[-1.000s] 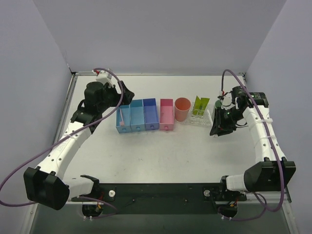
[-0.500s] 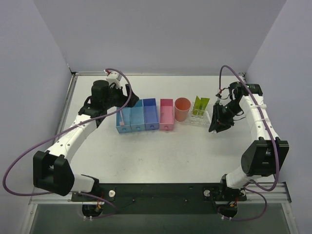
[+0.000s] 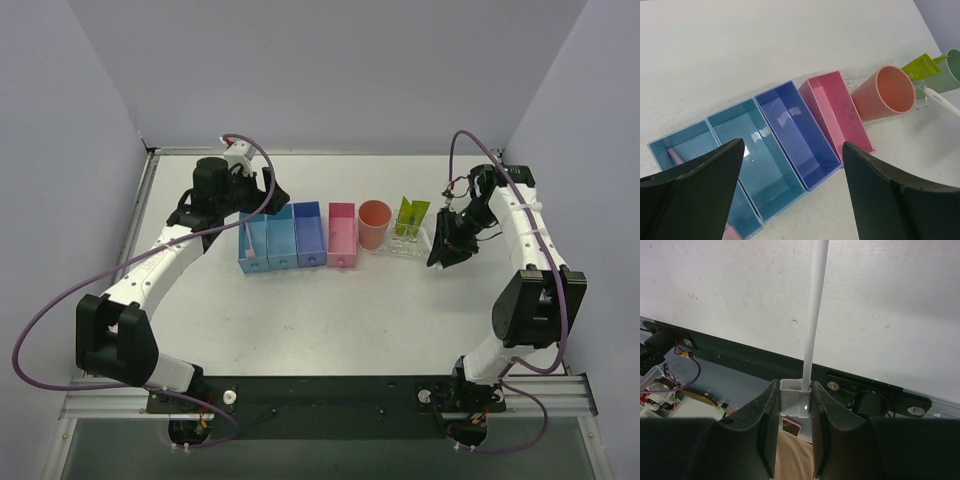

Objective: Prepare toiletry sets of a toothbrush and toothpaste on the tray

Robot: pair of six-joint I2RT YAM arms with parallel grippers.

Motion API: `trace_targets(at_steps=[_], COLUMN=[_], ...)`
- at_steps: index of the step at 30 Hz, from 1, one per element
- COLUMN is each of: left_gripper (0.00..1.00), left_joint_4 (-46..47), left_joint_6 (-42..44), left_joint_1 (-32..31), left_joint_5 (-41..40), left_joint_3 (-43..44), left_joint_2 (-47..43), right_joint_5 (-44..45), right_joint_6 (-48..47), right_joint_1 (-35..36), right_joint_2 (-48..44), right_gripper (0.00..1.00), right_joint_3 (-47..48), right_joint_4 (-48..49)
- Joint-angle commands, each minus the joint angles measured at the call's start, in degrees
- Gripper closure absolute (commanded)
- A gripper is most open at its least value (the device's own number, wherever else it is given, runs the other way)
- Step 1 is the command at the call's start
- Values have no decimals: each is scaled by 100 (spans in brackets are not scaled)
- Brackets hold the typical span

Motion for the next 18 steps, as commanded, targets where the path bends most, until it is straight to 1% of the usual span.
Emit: trace_targets(at_steps=[1,10,18], left_gripper=[11,10,11], left_joint_4=[332,341,350], left_joint_6=[65,56,56], left_joint_1=[45,45,53], left_joint_5=[109,100,82], left_joint_3=[298,385,447], left_joint_2=[45,159,256], right_joint_5=[-218,-289,-500], right_joint_6=[-37,-11,15], right_joint_1=[-53,-105,-158], right_joint_2=[261,481,815], right_gripper=[100,100,100], right_joint_3=[321,365,619], right_joint_4=[-343,-343,-335])
